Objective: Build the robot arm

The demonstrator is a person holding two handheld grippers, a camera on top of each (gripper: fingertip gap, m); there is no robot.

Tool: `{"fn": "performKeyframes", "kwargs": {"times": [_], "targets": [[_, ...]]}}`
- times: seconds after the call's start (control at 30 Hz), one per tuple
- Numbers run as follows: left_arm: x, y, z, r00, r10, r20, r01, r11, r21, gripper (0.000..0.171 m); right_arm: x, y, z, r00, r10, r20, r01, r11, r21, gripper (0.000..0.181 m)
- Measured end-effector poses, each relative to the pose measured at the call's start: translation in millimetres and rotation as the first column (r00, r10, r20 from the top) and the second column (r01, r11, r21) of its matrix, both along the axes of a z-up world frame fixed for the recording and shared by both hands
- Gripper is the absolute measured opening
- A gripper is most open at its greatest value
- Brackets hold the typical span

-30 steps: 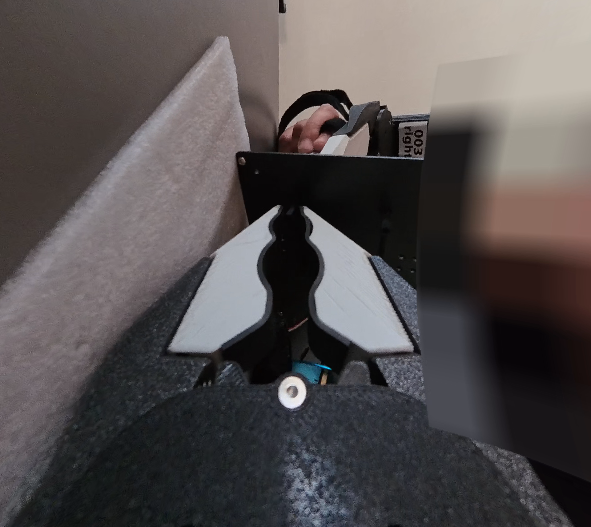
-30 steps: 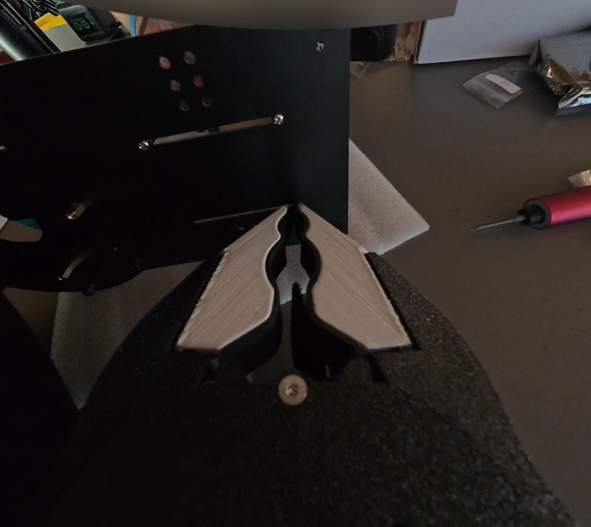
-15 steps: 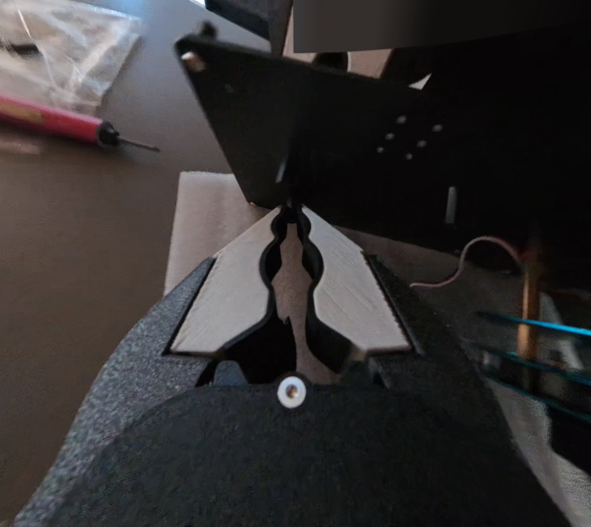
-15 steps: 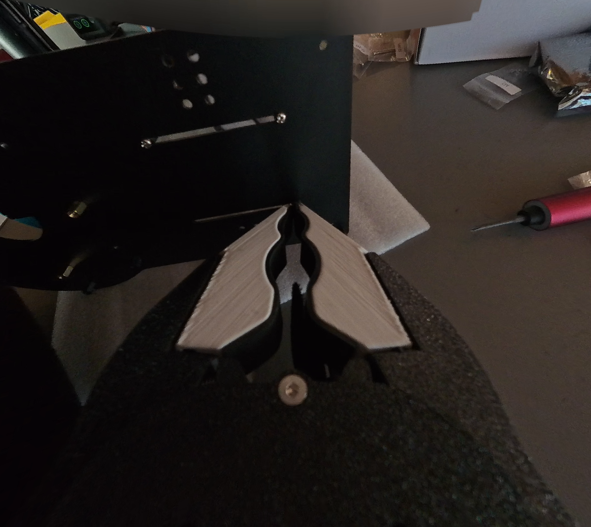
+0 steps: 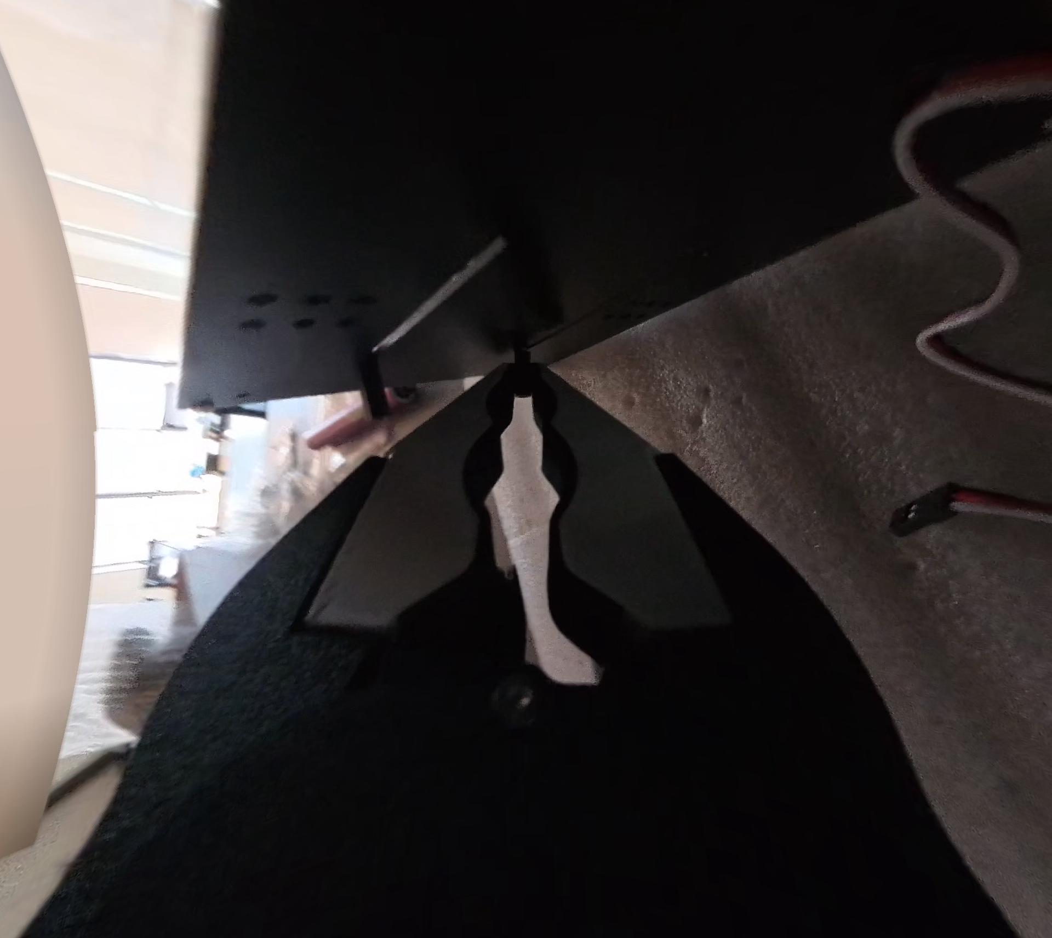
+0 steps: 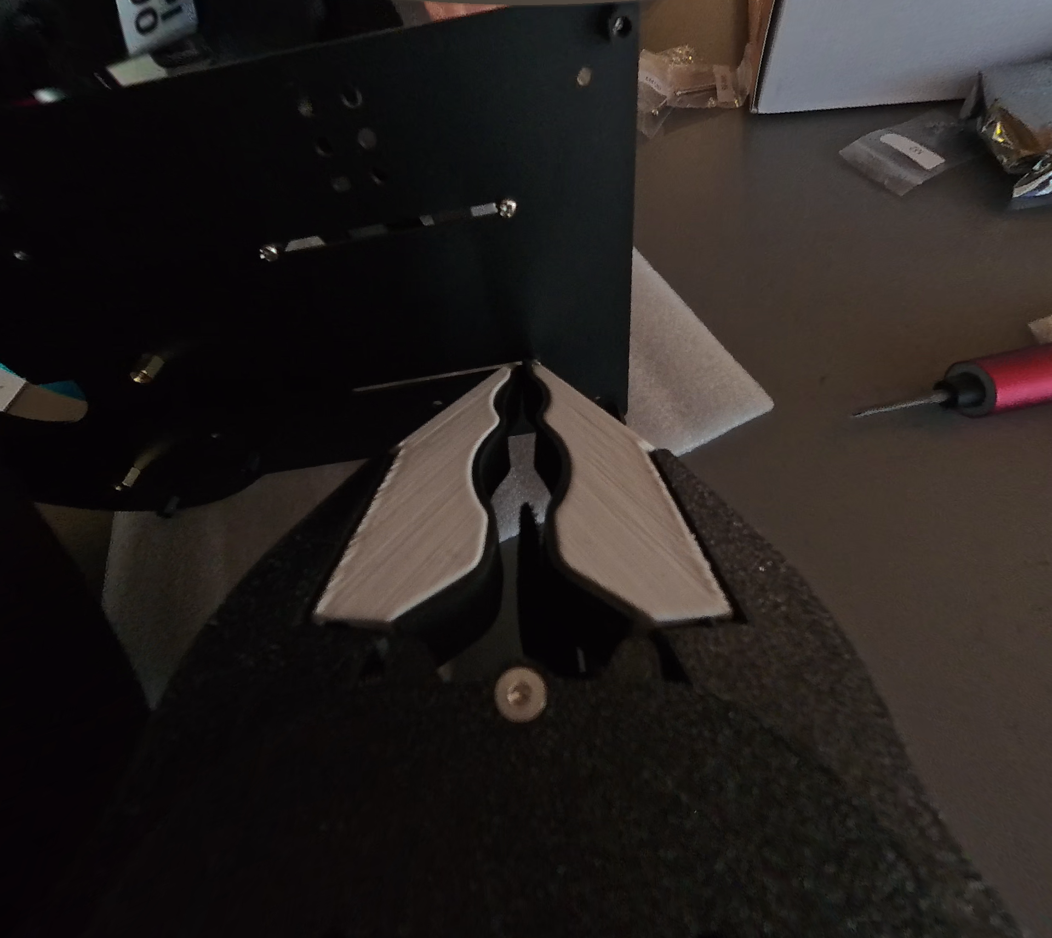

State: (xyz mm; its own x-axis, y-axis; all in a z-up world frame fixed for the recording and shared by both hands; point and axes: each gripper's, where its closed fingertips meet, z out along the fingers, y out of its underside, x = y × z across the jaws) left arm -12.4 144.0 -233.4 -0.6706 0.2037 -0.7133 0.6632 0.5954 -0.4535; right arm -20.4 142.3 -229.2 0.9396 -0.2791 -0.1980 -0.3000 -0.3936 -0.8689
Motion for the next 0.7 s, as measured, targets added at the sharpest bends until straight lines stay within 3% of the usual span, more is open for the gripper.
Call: {"fn": "performKeyframes", "kwargs": {"times": [0.07,0.13,0.17,0.2,0.27,0.33,0.37,0.4,0.43,0.47,0.5,0.7], "targets": [[3.0,6.4,-5.9,0.987,0.081,-0.138,-0.08,0.997,0.018,0.01,0.9,0.7,0.3,1.0,0.001,0.009,-0.001,1.0,-0.001,0.0],[10.1,22.4,-15.0,0.927,0.197,-0.319,-0.19,0.98,0.054,0.014,1.3,0.7,0.5,1.0,0.003,0.007,-0.003,1.0,0.001,0.0],[11.6,29.9,-18.3,0.858,0.26,-0.444,-0.256,0.964,0.068,0.015,1.5,0.8,0.6,1.0,0.002,0.007,-0.002,1.0,0.002,0.0],[9.9,34.3,-19.5,0.746,0.306,-0.592,-0.32,0.944,0.086,0.015,1.5,0.7,0.6,1.0,0.003,0.008,-0.003,1.0,0.002,0.0],[6.3,36.3,-17.1,0.424,0.349,-0.836,-0.43,0.89,0.153,0.014,1.5,0.8,0.8,1.0,0.002,0.012,-0.002,1.0,0.001,0.0],[4.5,28.5,-8.3,0.009,0.273,-0.962,-0.513,0.827,0.23,0.014,1.8,0.9,0.8,1.0,0.002,0.023,-0.002,1.0,-0.002,0.0],[2.7,21.1,-0.1,-0.221,0.175,-0.959,-0.523,0.809,0.268,0.017,1.9,1.0,0.8,1.0,0.002,0.028,-0.002,1.0,-0.003,0.0],[2.7,15.0,7.4,-0.417,0.069,-0.906,-0.522,0.798,0.301,0.02,1.9,1.1,0.8,1.0,0.003,0.031,-0.003,1.0,-0.005,0.0],[2.8,11.7,10.3,-0.552,-0.007,-0.834,-0.512,0.792,0.333,0.021,2.1,1.3,0.7,0.999,0.003,0.035,-0.003,1.0,-0.006,0.0],[3.2,10.9,8.2,-0.623,-0.048,-0.781,-0.509,0.783,0.357,0.021,2.1,1.3,0.7,0.999,0.003,0.038,-0.003,1.0,-0.007,0.0],[2.5,11.5,3.5,-0.653,-0.058,-0.755,-0.505,0.776,0.377,0.02,2.0,1.3,0.6,0.999,0.004,0.041,-0.004,1.0,-0.008,0.0],[-2.9,5.8,1.4,-0.746,-0.111,-0.657,-0.465,0.793,0.395,0.019,2.1,1.3,0.6,0.999,0.006,0.039,-0.005,1.0,-0.007,0.0]]}}
